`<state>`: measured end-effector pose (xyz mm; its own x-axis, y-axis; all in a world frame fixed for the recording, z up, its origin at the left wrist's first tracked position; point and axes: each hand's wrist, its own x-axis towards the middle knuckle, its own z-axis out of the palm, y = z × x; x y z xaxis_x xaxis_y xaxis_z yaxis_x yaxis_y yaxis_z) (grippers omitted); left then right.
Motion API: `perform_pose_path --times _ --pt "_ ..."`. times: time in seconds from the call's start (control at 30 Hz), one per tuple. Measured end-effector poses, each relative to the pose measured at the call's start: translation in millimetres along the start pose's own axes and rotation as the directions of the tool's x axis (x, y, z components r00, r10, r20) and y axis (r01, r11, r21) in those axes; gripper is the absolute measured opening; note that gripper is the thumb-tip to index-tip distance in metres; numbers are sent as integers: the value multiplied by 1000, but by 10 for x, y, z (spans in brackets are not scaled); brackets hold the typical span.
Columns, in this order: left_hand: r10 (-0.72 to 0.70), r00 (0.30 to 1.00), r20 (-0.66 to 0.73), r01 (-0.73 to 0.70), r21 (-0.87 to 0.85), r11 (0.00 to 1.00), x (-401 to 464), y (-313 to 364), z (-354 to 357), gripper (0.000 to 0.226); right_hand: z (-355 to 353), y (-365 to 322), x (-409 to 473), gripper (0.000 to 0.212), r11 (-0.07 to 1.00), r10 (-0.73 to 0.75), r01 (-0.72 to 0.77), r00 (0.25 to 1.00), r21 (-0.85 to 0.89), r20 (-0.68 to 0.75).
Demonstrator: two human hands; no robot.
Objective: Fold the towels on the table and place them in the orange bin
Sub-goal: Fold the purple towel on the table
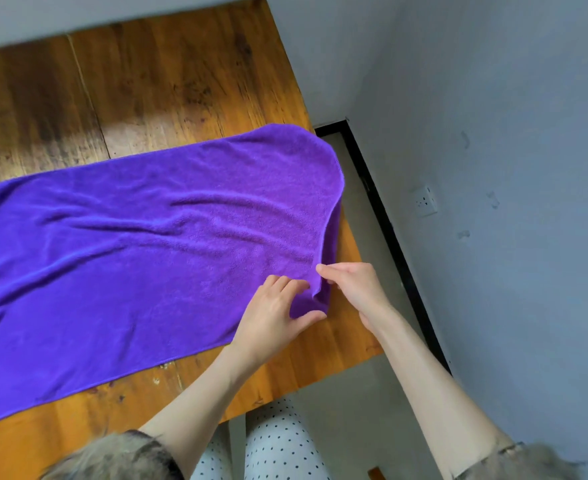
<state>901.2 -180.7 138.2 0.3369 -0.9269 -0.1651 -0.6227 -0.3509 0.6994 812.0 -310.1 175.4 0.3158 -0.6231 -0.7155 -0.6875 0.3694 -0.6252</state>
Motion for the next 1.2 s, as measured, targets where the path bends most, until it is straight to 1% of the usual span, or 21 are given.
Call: perform_pose_path --times 0.1,0.17,0.2,0.23,0.3,0.37,0.4,0.47,0.53,0.6,0.67,0.73,0.77,0.83,0.87,0.93,1.03,1.13,1.2 --pt "-130 988 -82 126 -53 991 40 91 28 38 44 -33 50 41 1000 23 -23 1000 -10 14" --pt "-180 976 -125 172 -70 983 74 85 34 29 38 -46 96 35 998 18 -14 998 -57 56" --pt "-212 969 -125 200 -102 975 86 61 23 26 29 -76 119 31 997 13 -8 998 -79 60" --pt "-243 964 -109 226 -146 963 93 33 2 25 16 -119 156 31 995 2 1 1000 -100 30" --pt "-275 958 -83 250 -227 941 85 -26 -73 25 -19 -207 320 38 991 -38 21 990 -130 -134" --pt "-294 952 -85 262 -272 926 73 -79 -188 28 -56 -362 555 41 989 -72 28 949 -145 -308" --pt "-302 949 -90 266 -284 921 73 -112 -246 30 -67 -462 672 40 985 -90 32 933 -167 -348" --pt "-315 944 -100 275 -294 915 91 -193 -352 31 -75 -671 890 38 975 -120 46 934 -218 -337" --pt "-312 943 -117 269 -285 920 104 -287 -436 32 -60 -866 1059 42 969 -129 58 947 -239 -295" --pt "-310 942 -131 264 -283 922 99 -371 -499 40 -27 -1027 1228 46 981 -98 43 951 -189 -295" --pt "-309 940 -146 258 -290 922 78 -427 -540 45 9 -1161 1367 38 999 -9 -5 951 -46 -308" --pt "-303 938 -168 245 -296 923 34 -476 -575 44 49 -1254 1457 29 994 78 -53 952 91 -295" --pt "-302 936 -181 241 -297 924 2 -506 -600 43 78 -1282 1489 25 989 107 -74 952 125 -286" --pt "-311 926 -212 240 -304 922 -70 -555 -657 37 127 -1304 1548 16 986 120 -81 949 144 -292" --pt "-324 918 -228 246 -310 918 -112 -575 -690 35 164 -1319 1549 12 989 99 -59 947 136 -306" --pt "-352 899 -261 260 -330 907 -203 -617 -769 37 275 -1366 1511 9 992 3 37 944 117 -331" --pt "-396 863 -313 271 -376 886 -344 -665 -914 39 514 -1455 1337 18 978 -182 206 930 43 -320" --pt "-389 848 -361 257 -363 896 -533 -715 -1105 35 826 -1571 1035 20 925 -380 363 894 -113 -240" --pt "-378 834 -402 244 -345 906 -694 -766 -1276 30 1085 -1676 779 19 880 -469 444 869 -170 -159"
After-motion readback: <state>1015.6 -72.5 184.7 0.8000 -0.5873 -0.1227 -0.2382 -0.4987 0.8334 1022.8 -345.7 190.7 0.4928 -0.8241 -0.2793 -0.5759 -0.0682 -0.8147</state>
